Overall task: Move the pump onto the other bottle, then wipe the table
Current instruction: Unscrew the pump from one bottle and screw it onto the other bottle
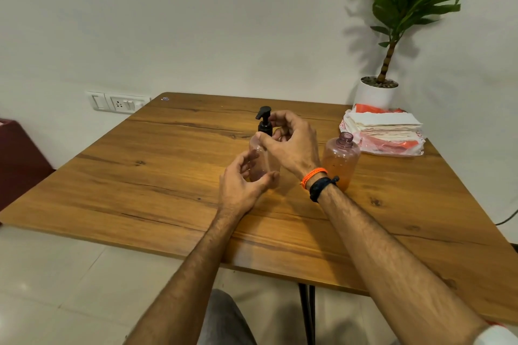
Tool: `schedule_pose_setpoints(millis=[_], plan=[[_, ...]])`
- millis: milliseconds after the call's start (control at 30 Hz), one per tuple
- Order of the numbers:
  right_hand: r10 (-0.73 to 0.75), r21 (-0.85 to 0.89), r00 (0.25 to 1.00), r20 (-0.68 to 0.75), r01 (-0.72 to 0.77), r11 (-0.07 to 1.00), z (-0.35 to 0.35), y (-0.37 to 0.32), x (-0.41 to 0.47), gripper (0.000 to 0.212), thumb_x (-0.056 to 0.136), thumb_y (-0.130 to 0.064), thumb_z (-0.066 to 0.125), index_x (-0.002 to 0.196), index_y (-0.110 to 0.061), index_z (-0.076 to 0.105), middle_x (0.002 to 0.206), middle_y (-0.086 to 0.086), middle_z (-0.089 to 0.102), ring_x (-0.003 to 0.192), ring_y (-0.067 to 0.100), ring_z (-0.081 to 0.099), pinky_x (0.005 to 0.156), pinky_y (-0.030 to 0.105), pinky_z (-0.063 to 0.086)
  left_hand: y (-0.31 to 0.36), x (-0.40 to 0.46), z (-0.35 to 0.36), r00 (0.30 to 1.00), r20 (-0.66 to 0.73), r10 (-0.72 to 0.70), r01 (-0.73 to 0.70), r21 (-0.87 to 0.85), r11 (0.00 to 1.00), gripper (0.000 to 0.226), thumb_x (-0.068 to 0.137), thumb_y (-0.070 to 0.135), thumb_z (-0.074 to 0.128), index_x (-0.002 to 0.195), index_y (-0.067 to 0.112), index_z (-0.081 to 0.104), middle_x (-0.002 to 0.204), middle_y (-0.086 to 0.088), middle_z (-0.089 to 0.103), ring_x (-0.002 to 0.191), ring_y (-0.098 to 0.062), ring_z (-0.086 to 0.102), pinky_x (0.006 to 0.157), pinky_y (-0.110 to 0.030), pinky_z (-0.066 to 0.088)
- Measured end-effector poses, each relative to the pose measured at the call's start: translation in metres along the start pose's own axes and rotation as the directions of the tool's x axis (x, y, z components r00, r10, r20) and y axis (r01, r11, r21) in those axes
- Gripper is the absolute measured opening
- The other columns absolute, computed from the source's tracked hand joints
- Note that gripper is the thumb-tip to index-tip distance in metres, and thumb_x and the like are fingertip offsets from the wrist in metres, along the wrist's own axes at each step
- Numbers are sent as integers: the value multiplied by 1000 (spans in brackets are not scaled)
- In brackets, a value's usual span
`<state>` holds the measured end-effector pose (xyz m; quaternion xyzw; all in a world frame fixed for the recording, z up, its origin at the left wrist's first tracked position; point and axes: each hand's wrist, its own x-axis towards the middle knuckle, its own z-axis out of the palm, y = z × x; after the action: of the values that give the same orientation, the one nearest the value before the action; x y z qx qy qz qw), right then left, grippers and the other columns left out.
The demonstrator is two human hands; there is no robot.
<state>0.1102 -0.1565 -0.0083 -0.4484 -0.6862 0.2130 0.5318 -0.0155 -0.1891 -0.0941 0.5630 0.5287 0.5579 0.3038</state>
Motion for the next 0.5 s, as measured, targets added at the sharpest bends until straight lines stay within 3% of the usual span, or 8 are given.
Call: schedule_pose_setpoints(millis=[133,333,500], plan=[[-5,-21,1000,-24,4,1000,1,-2,-2,37,69,-40,84,97,-29,62,79,-19,60,59,-5,52,52,4,41,2,-1,0,1000,2,1,-1,17,1000,75,67,39,87,133,19,56,130,5,64,118,-9,62,98,-40,55],[-7,-38,1000,-30,6,999,2,2,-1,27,76,-29,79,99,-24,67,65,-19,54,56,-7,49,50,4,39,4,-2,0,1000,-5,2,-2,17,1000,72,68,37,87,131,21,55,130,6,64,116,-7,63,96,-37,56],[-14,-25,999,-30,14,1000,1,1,-2,37,71,-41,82,100,-26,63,76,-21,56,63,-6,51,54,3,41,4,-1,0,1000,-3,6,-5,22,1000,73,67,40,87,131,22,56,130,6,64,117,-8,62,97,-39,56]])
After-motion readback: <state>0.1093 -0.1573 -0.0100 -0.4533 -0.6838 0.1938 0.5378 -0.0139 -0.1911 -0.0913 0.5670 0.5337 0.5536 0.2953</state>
